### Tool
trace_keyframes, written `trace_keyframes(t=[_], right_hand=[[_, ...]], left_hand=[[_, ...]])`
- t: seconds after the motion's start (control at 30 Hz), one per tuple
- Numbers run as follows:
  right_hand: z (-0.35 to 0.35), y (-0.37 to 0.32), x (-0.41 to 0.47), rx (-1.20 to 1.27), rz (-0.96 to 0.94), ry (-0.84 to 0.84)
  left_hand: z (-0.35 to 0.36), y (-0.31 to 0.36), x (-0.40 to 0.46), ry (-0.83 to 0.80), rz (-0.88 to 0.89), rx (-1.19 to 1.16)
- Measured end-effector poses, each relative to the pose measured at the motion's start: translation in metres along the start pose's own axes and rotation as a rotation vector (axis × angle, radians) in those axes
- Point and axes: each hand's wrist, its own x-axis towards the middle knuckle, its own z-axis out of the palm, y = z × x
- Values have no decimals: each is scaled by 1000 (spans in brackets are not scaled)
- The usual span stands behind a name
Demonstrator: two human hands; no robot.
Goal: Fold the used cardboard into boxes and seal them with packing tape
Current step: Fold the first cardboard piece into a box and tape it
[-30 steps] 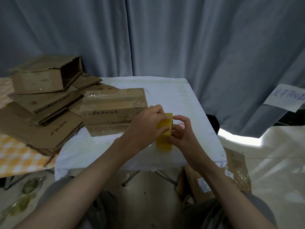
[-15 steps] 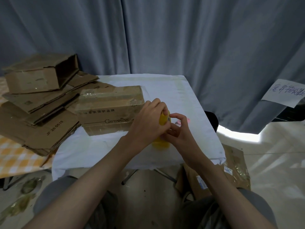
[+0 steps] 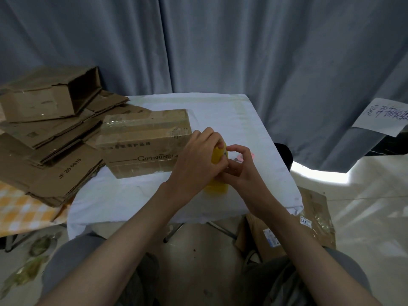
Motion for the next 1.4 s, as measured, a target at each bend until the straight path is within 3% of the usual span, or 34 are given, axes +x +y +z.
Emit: trace_keyframes(t=[1.4], right_hand=[[1,1,3,-5,13,-26]], left_hand=[[7,-2,-7,83,-86,-101]])
